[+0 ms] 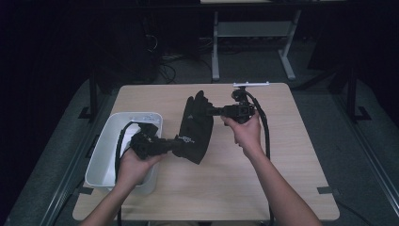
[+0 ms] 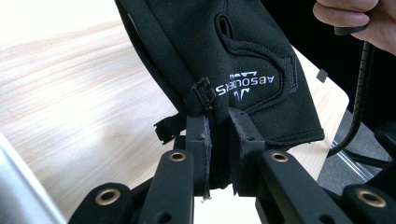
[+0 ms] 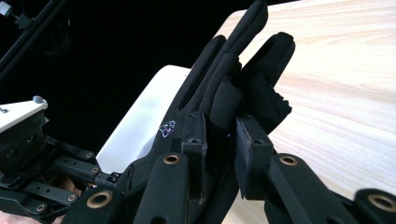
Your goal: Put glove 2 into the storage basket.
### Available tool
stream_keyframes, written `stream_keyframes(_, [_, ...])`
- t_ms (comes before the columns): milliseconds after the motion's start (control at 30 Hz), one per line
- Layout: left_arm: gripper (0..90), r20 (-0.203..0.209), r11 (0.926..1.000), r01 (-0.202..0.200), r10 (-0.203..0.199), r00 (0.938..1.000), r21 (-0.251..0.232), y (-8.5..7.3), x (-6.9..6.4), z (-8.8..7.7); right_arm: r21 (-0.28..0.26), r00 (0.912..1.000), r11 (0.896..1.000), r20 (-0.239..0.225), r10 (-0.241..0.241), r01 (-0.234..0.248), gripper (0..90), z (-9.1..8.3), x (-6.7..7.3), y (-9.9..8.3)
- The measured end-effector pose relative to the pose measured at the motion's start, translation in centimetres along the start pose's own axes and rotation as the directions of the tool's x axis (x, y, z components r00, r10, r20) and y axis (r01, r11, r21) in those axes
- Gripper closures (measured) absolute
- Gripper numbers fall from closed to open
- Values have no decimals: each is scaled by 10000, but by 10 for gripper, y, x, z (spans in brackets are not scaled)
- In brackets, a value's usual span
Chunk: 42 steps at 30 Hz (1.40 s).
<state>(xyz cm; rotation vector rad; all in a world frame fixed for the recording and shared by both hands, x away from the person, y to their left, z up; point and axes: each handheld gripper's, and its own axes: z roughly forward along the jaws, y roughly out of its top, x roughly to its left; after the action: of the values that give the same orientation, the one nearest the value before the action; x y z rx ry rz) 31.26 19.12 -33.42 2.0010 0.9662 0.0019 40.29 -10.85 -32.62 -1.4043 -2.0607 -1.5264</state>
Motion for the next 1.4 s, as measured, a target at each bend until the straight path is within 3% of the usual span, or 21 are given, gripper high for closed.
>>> stream_keyframes(267, [799,-153,9999,53,-55,9999,-132,-3,6,-13,60,9997,9999,-192,-125,126,754,14,12,7])
stream_keyframes(1400, [798,-643,9982,410,-437,9970,-430,-18,26,-53,506,9968,9972,-599,-520,551,753,62,39,23])
